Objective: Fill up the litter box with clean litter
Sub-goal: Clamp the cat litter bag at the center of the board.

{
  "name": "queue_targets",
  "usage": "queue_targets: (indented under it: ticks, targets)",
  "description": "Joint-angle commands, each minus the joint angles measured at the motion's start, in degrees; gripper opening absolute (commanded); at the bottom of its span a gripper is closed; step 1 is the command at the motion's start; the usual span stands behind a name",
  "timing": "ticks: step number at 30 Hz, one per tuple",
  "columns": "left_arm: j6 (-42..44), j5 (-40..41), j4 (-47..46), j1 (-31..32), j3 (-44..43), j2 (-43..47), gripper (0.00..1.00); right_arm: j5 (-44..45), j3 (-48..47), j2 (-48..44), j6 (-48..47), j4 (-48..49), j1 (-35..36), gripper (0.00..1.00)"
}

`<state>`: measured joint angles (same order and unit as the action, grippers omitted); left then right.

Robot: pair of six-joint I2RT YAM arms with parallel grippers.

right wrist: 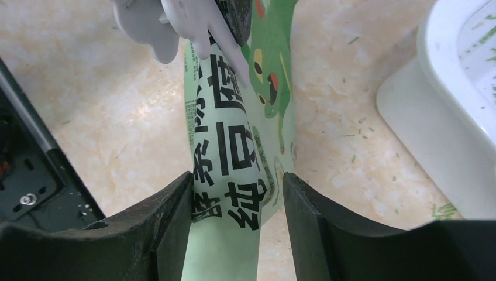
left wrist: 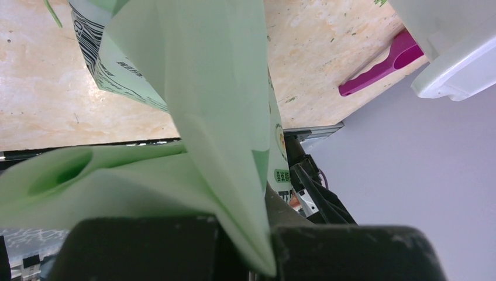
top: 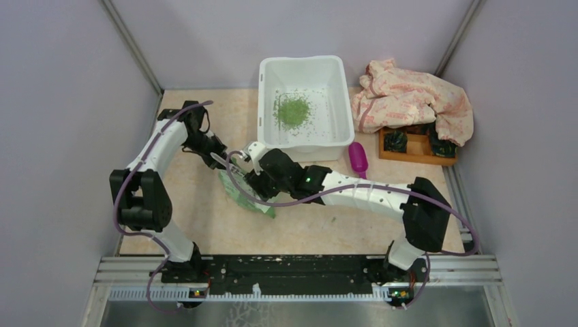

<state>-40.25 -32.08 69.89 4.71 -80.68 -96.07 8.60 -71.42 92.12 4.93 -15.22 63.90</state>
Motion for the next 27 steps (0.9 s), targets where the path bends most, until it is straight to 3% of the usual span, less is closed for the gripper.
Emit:
queue_targets:
  ticks: [1, 6, 12, 16, 20, 27]
  targets:
    - [0.9, -3.2, 2.7, -0.6, -2.6, 0.1, 0.0, -6.8, 3.6, -4.4, 2.0, 5.4, -2.6, 0.55]
    - [1.3, -3.0, 3.4, -0.6, -3.5, -0.3, 0.0, -8.4, 3.6, -3.1, 1.7, 4.6, -3.1, 0.47]
    - [3.1, -1.9, 6.2, -0.8, -5.5, -1.3, 0.0, -3.3, 2.6, -1.3, -1.8, 1.4, -3.1, 0.02]
    - [3.8, -1.7, 6.7, -1.0, -4.7, -1.0, 0.08, 0.3, 2.6, -2.1, -6.6, -0.4, -3.2, 0.0]
    - [4.1, -1.3, 6.8, -1.1, -4.2, -1.1, 0.23, -1.0, 3.3, -3.6, -10.0, -0.9, -4.3, 0.0]
    - [4.4, -0.8, 6.6, -1.1, -3.9, -1.2, 0.26, -6.8, 4.7, -7.3, -12.2, -1.5, -6.7, 0.0]
